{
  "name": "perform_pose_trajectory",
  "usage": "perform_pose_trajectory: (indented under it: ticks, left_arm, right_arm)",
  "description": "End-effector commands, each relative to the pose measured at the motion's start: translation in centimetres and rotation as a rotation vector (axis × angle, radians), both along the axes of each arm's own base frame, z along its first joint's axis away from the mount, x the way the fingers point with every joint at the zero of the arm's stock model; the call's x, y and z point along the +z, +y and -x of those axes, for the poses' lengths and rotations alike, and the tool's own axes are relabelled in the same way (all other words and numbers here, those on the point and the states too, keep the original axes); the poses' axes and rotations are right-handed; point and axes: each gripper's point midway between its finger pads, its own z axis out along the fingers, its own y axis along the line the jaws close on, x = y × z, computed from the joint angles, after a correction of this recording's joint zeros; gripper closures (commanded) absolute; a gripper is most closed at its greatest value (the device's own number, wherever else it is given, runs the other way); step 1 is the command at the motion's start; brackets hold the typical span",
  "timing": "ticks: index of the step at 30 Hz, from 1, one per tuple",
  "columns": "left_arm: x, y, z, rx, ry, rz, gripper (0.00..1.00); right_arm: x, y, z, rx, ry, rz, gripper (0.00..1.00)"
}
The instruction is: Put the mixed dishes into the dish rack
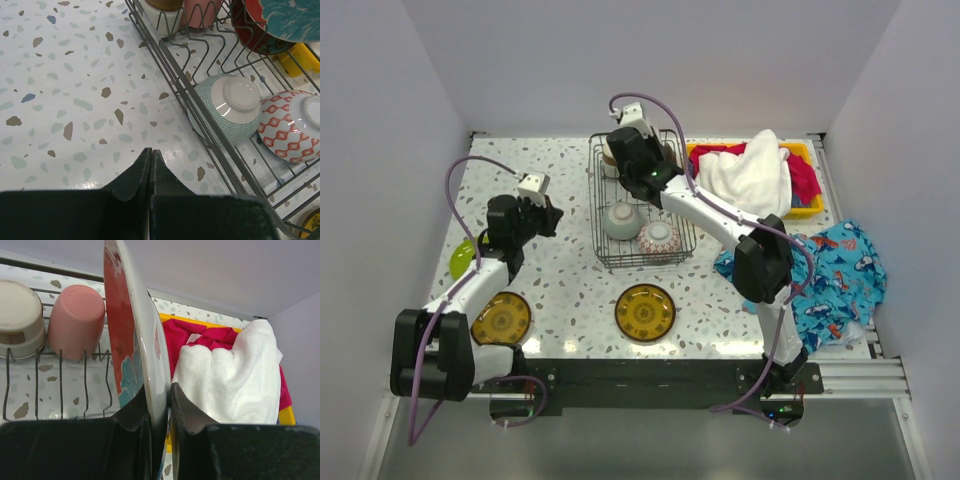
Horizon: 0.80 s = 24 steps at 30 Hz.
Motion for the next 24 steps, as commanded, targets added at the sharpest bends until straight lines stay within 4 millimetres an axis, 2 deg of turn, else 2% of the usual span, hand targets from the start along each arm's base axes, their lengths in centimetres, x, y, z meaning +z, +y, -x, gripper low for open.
perform_pose_trajectory:
  ticks: [1,9,14,17,18,21,24]
  left_arm:
    - [1.1,-0.4,0.3,-0.01,-0.031,0.012,1.0]
    - [0.7,-0.2,0.5,0.002,-0.011,0.008,1.0]
    - [1.0,-0.1,0.4,0.01,-0.012,0.01,1.0]
    - [0.9,-0.1,0.4,0.011,-0.006,0.017,1.0]
    - [0.9,-0.1,0.5,0.011,-0.003,0.02,1.0]
    - [0.8,-0.2,0.5,0.009,0.001,0.023,1.0]
    - [0.8,-0.2,0.5,0.007,0.003,0.021,1.0]
  right_arm:
    - [4.1,-2.6,-1.2,-0.136,-0.155,-0.104,1.0]
    - [0.6,-3.7,-2.6,-0.179,-0.111,-0.103,1.0]
    - [-0.3,-3.8,-2.8,-0.179,-0.093,-0.093,1.0]
    - [-0.1,-3.9,-2.6,-0.167,-0.082,-0.094,0.84]
    - [-0.3,-3.8,-2.5,-0.154,-0.07,-0.091,0.74]
    - [-0.1,-3.9,-1.9,-0.132,-0.049,-0.106,0.57]
    - [0.4,-4.0,-1.3,-0.123,-0.042,-0.125,0.52]
